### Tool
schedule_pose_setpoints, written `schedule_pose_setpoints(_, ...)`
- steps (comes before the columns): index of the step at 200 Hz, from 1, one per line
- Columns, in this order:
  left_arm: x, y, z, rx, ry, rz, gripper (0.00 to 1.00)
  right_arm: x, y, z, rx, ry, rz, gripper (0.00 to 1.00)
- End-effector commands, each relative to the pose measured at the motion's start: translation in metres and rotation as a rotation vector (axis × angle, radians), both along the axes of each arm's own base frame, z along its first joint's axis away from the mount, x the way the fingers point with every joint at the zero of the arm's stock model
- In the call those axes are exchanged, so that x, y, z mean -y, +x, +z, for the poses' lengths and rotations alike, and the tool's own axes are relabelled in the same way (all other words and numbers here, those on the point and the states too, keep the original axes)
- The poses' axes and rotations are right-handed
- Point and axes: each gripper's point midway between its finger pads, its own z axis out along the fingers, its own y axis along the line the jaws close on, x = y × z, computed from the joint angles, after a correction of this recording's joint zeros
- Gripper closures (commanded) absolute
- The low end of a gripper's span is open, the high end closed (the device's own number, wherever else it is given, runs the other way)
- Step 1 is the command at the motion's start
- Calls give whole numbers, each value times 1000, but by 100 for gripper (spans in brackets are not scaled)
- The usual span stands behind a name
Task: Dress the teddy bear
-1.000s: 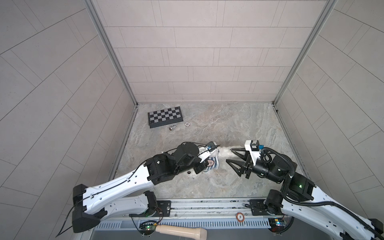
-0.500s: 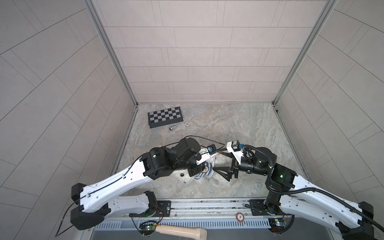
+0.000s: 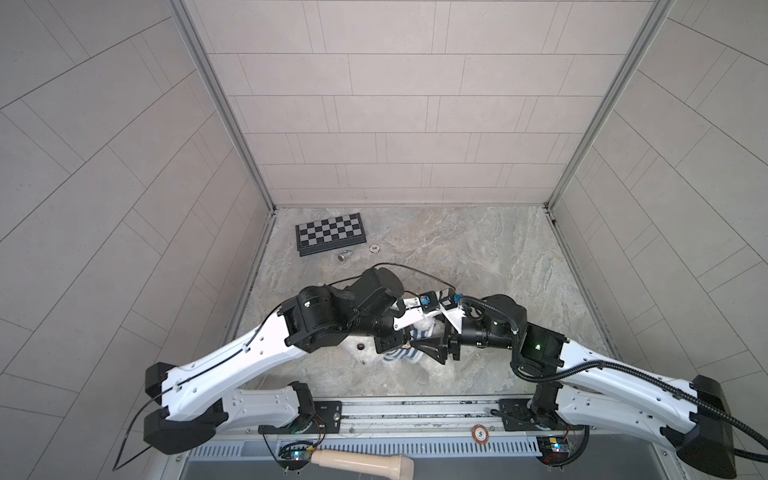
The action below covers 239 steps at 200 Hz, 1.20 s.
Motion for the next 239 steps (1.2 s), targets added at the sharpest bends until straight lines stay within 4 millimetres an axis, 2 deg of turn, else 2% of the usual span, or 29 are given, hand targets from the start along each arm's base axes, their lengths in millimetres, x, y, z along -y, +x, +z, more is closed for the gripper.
schedule_pose_setpoints(1, 12, 6, 38, 64, -108, -11, 100, 2, -4, 10, 60, 24, 13, 43)
schedule_pose_setpoints(4, 12, 6, 38, 64, -107, -10, 100, 3, -4, 12, 63, 30, 10, 47)
schedule_pose_setpoints(8, 13, 7, 39, 65, -108, -9, 100, 5, -5, 1, 51, 17, 10, 51)
schedule_pose_setpoints(19, 15, 8, 43, 64, -118, -1, 100, 7, -5, 4, 58, 34, 1, 61)
schedule_pose_setpoints(24, 15, 8, 44, 63, -127, 3, 95, 9, -5, 5, 60, 41, -8, 66)
schedule_pose_setpoints(37, 17, 9, 49, 59, -161, 18, 69, 14, -3, 8, 71, 62, -37, 74)
schedule_pose_setpoints(47, 18, 10, 52, 54, -192, 36, 54, 20, 3, 9, 69, 77, -87, 82)
schedule_pose_setpoints(57, 17, 11, 55, 55, -228, 63, 25, 28, 8, 12, 72, 104, -136, 86)
schedule_pose_setpoints(65, 15, 14, 57, 55, -260, 98, 8, 35, 13, 14, 62, 126, -164, 90)
schedule_pose_setpoints(70, 13, 16, 59, 52, -281, 122, 1, 39, 16, 15, 53, 140, -181, 92)
schedule_pose_setpoints(91, 5, 17, 68, 44, -382, 185, 0, 53, 29, 18, -8, 193, -231, 100)
schedule_pose_setpoints(112, -5, 16, 73, 47, -484, 230, 0, 66, 45, 26, -93, 295, -266, 100)
schedule_pose_setpoints(127, -17, 16, 76, 51, -564, 270, 0, 79, 58, 42, -149, 418, -281, 100)
schedule_pose_setpoints(148, -29, 12, 82, 41, -718, 298, 0, 92, 64, 65, -178, 567, -265, 100)
schedule_pose_setpoints(181, -38, 13, 73, 4, -878, 351, 0, 100, 57, 93, -160, 683, -198, 100)
schedule_pose_setpoints(211, -29, 13, 67, -65, -988, 346, 0, 107, 33, 127, -100, 795, -72, 100)
schedule_pose_setpoints(223, -24, 8, 73, -83, -1042, 302, 0, 109, 23, 139, -85, 832, -20, 100)
schedule_pose_setpoints(239, -22, -5, 90, -100, -1159, 204, 0, 111, 14, 148, -72, 851, 24, 100)
